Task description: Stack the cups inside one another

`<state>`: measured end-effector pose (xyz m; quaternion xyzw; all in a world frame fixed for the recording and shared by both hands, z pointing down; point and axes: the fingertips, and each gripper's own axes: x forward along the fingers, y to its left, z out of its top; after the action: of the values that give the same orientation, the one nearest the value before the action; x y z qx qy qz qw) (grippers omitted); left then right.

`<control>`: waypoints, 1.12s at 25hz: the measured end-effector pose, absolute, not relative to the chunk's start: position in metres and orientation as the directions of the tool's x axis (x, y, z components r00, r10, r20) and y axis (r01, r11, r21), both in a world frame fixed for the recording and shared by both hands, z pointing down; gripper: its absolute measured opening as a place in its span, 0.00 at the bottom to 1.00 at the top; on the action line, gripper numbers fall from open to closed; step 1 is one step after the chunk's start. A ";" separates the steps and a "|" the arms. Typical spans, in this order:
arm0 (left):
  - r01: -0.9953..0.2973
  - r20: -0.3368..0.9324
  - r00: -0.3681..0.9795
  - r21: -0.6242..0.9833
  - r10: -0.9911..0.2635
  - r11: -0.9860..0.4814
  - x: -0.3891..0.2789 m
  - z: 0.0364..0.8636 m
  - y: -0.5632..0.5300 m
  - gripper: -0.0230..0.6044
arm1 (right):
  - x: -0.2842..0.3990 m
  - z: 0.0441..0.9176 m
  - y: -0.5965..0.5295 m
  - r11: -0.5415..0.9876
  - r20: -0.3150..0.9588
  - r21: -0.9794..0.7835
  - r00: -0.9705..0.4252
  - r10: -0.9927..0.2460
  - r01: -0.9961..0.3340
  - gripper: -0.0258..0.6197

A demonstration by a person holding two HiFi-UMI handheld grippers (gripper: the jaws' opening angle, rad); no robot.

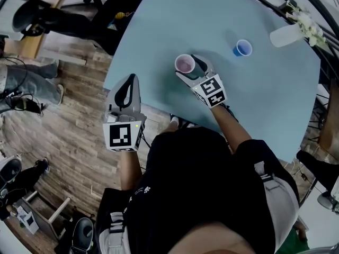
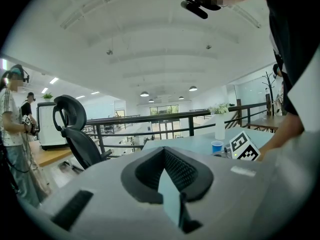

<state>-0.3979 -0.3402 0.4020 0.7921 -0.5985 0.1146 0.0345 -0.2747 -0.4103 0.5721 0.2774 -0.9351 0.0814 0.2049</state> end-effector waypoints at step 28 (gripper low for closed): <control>-0.797 0.169 0.588 -0.041 -0.791 -0.602 -0.271 0.397 -0.380 0.02 | -0.139 0.467 -0.388 0.576 0.134 -0.026 -0.574 -0.808 -0.817 0.17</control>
<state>-0.2714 -0.3796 0.3974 0.8909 -0.4457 0.0850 0.0197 -0.1390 -0.3876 0.4671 0.4585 -0.8860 0.0424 0.0538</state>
